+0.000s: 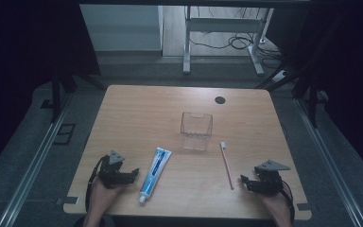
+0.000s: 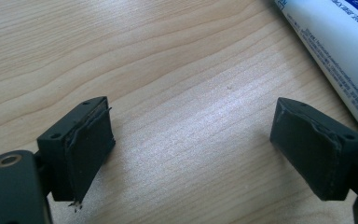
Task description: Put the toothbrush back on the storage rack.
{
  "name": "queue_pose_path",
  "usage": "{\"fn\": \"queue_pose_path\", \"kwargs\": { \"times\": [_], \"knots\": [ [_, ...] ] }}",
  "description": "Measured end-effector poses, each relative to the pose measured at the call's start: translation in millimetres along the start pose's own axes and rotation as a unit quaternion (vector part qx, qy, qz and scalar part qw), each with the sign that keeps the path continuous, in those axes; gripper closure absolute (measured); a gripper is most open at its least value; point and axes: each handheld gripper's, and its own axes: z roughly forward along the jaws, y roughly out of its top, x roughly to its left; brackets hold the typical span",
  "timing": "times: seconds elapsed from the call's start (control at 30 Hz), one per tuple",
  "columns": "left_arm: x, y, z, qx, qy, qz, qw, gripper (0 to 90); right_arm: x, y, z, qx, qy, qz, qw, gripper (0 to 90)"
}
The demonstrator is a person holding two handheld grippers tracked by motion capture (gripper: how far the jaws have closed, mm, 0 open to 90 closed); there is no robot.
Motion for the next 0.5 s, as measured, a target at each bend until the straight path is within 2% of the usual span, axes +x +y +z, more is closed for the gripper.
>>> {"fn": "queue_pose_path", "kwargs": {
  "times": [0.27,0.5],
  "knots": [
    [-0.1,0.0,0.1,-0.001,0.000,0.000,1.0000,12.8,0.6,3.5,-7.3,-0.001,0.012,0.004,0.9999,43.0],
    [0.0,0.0,0.1,0.000,0.000,0.000,1.0000,12.8,4.5,7.6,-12.7,-0.007,0.031,-0.004,0.9995,61.9]
  ]
}}
